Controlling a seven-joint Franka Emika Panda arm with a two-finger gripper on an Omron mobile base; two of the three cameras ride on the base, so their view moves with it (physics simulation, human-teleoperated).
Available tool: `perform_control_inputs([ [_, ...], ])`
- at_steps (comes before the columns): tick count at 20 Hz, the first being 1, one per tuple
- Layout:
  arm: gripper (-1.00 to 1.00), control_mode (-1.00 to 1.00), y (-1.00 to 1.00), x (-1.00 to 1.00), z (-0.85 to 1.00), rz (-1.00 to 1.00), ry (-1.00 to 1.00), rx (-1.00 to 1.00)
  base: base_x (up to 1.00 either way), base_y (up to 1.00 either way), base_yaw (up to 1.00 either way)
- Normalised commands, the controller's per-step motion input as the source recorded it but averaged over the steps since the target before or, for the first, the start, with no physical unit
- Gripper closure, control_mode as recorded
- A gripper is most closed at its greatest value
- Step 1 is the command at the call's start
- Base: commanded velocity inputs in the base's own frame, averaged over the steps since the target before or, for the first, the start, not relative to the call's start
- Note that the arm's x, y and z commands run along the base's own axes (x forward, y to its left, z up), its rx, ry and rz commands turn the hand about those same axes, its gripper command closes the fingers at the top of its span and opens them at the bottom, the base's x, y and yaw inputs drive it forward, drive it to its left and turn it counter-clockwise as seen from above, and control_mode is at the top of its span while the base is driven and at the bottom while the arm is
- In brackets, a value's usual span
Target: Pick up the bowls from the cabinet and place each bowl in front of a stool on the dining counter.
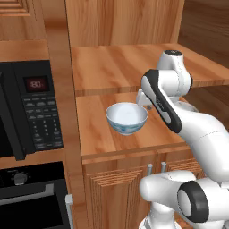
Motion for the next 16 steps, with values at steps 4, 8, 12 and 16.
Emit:
perform_control_inputs([
  [4,-1.0,-1.0,-0.03,-0.18,0.0,-0.01,0.0,0.0,0.0,0.0,0.0],
  [8,-1.0,-1.0,-0.43,-0.81,0.0,-0.18,0.0,0.0,0.0,0.0,0.0],
  [12,-1.0,-1.0,-0.71,-0.92,-0.01,-0.3,0.0,0.04,0.0,0.0,0.0],
  [16,-1.0,-1.0,-0.71,-0.72,0.0,-0.33,0.0,0.08,0.0,0.0,0.0],
])
